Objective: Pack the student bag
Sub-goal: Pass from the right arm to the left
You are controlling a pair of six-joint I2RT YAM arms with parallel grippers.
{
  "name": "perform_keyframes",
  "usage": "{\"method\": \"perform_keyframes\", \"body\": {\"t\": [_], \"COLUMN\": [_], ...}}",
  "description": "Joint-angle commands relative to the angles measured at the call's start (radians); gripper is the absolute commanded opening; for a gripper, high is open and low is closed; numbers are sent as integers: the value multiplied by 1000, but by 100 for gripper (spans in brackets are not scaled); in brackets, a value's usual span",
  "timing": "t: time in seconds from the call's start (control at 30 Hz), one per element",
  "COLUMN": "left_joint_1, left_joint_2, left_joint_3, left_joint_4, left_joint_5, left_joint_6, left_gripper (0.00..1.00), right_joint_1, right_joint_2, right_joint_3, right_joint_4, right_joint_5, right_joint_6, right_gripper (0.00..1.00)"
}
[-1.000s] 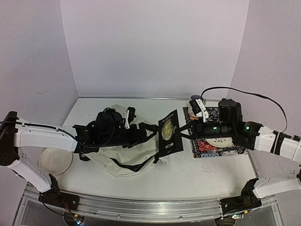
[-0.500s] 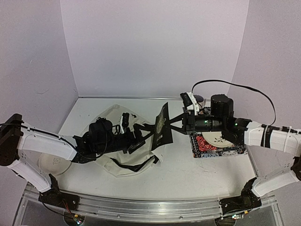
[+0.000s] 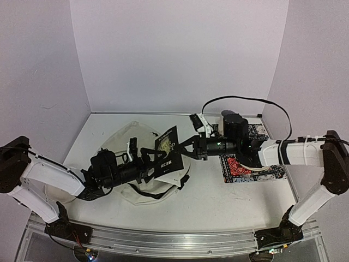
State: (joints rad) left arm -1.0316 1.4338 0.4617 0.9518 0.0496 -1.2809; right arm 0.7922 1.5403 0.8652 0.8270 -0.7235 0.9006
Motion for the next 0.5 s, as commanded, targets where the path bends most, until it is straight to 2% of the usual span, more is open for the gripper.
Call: {"method": "perform_keyframes", "body": {"t": [0.0,0.27,0.37,0.47], "left_joint_1": [6,5,5,5], "left_joint_2": [-19,-82,-93,-98], "left_joint_3": [-13,-49,-63,-70], "left_joint_4": [229,246,245,245], "left_joint_5": [8,-36,-40,-40], "left_joint_6": [-37,-7,-13,-12], "left_gripper": [82,54,39,34], "right_joint_1": [9,10,10,9], "right_joint_2": [21,36,40,42], "right_joint_3": [47,-9,-13,1], "right_joint_4": [112,98,89,64], "right_joint_5": [-40,0,6,11], "right_joint_6": [24,20,15,1], "right_gripper": [0,0,0,0]}}
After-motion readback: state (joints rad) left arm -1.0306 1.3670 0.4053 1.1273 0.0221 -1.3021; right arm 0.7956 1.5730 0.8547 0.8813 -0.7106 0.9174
